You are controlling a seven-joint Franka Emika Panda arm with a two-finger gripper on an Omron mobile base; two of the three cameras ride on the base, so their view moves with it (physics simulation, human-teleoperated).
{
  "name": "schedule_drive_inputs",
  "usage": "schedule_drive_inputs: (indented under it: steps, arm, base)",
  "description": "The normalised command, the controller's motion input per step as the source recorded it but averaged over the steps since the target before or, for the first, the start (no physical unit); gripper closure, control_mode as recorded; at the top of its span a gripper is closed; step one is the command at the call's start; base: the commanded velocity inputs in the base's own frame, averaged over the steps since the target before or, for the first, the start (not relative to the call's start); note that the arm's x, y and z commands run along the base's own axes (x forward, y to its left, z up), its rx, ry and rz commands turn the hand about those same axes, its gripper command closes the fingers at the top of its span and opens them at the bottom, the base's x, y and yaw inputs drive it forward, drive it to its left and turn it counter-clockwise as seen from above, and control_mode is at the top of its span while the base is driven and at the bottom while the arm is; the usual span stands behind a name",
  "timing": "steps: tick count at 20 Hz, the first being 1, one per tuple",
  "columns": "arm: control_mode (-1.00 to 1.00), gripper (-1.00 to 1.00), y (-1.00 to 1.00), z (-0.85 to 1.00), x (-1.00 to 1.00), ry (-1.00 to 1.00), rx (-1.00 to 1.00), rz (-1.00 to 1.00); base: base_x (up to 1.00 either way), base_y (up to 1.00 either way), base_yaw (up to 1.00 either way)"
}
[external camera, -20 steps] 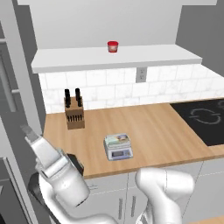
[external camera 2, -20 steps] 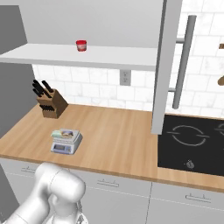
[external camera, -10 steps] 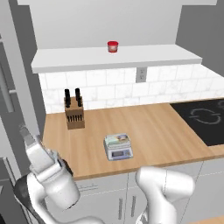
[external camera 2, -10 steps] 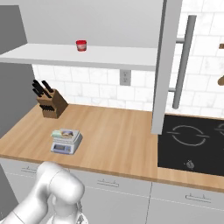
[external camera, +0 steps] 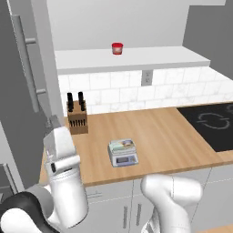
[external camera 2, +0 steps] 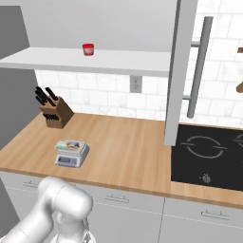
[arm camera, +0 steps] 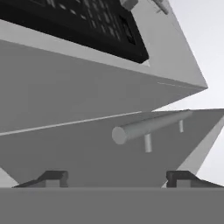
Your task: Pick the bar and place it on the digital scale for weighing, and close the cabinet.
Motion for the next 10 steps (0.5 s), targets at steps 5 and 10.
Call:
schedule_drive_inputs:
  steps: [5,10]
  arm:
    - [-1.0,-1.0,-0.6,0.52,0.0,0.48,0.29,-0.22]
    - [-1.0,-1.0,-0.63,0.32,0.01,0.36,0.2,-0.25]
  base:
    - [0.0,0.0,0.0]
    - [0.0,0.0,0.0]
